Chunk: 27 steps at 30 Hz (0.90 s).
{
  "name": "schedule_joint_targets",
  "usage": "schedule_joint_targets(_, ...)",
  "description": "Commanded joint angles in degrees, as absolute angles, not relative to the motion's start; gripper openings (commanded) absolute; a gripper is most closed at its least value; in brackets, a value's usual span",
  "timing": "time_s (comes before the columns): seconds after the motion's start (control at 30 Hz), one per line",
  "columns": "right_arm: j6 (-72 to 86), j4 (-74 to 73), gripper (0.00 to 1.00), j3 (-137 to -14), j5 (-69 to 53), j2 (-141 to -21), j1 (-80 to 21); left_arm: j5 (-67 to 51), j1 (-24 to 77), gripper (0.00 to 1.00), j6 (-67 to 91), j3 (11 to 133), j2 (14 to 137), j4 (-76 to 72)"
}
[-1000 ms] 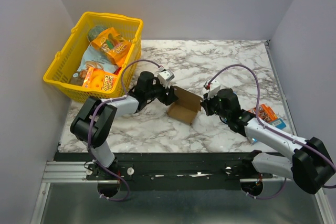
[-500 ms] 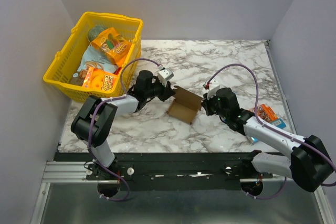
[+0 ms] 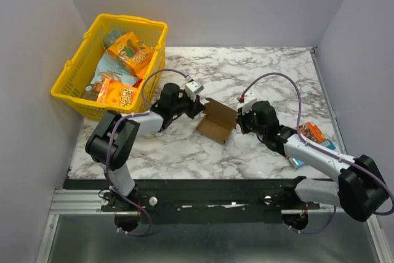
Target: Fold the paper box
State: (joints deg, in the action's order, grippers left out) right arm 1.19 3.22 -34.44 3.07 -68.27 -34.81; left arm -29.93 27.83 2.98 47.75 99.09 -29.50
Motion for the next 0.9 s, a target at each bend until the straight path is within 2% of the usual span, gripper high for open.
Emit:
schedule_joint_targets(0.0,0.97,3.25,0.01,-36.12,2.72,-69.08,-35.33,-33.75,30.15,0.08,5.80,47.11,99.76,-34.45)
schedule_joint_targets(0.23,0.79,3.16,0.01,-37.35,4.31,-70.13,-36.12,-33.40,31.11,0.00,8.79,46.58,100.46,-37.71)
schedule_joint_targets(0.37,1.14,3.16,0.01,-37.79,5.09,-70.93,-36.65,-32.00,31.64,0.00,10.01,46.23,101.07,-38.84)
schedule_joint_targets(0.63,4.30,4.13,0.01,-38.23,9.66,-71.54,-37.88,-17.16,37.34,0.00,11.60,42.02,98.79,-42.62)
schedule_joint_targets(0.87,8.08,5.18,0.01,-38.59,20.19,-71.28,-41.21,-7.84,40.69,0.00,15.38,38.24,98.26,-48.07)
